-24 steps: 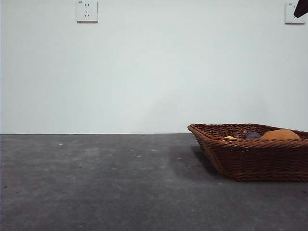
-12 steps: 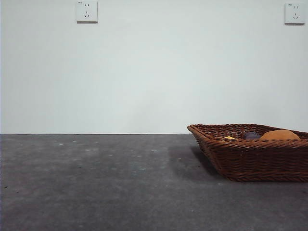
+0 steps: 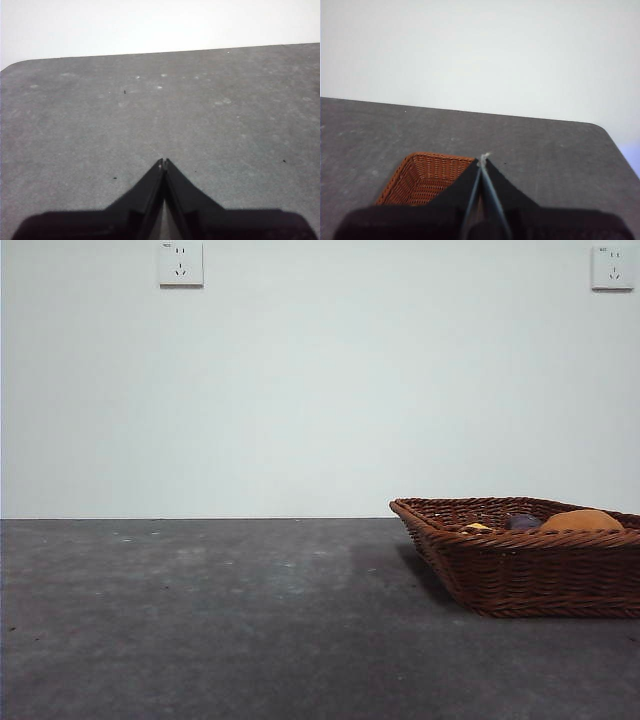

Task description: Help me put the vegetables on the table into the basket

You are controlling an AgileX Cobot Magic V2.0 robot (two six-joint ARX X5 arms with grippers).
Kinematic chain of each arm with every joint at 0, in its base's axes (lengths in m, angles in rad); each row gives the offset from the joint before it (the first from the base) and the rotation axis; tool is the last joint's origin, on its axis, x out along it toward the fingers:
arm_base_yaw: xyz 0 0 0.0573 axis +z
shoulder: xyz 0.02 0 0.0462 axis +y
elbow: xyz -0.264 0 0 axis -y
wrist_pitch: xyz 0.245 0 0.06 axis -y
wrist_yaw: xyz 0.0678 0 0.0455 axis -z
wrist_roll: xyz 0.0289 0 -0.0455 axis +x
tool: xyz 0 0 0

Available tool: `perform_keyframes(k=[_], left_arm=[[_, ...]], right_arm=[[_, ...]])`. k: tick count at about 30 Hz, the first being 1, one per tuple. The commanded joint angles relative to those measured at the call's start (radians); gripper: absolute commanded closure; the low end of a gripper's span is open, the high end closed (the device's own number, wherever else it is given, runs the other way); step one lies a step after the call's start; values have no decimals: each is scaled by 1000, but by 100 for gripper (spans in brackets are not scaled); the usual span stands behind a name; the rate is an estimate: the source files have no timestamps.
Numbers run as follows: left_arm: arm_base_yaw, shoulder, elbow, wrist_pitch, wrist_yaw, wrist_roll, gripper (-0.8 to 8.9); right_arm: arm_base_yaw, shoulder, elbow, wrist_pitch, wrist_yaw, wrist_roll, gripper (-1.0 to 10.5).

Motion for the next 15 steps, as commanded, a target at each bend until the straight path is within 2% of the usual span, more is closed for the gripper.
perform_keyframes(k=[1,7,15], left_arm=[[2,0,-10,10,3,-6,816],[2,0,-10,10,3,-6,816],[2,0,-10,10,3,-6,816]], right_arm=[[1,-74,-198,141,1,63,946],[1,-203,-511,345,16,165,946],[1,-322,-743,441,16,190,946]])
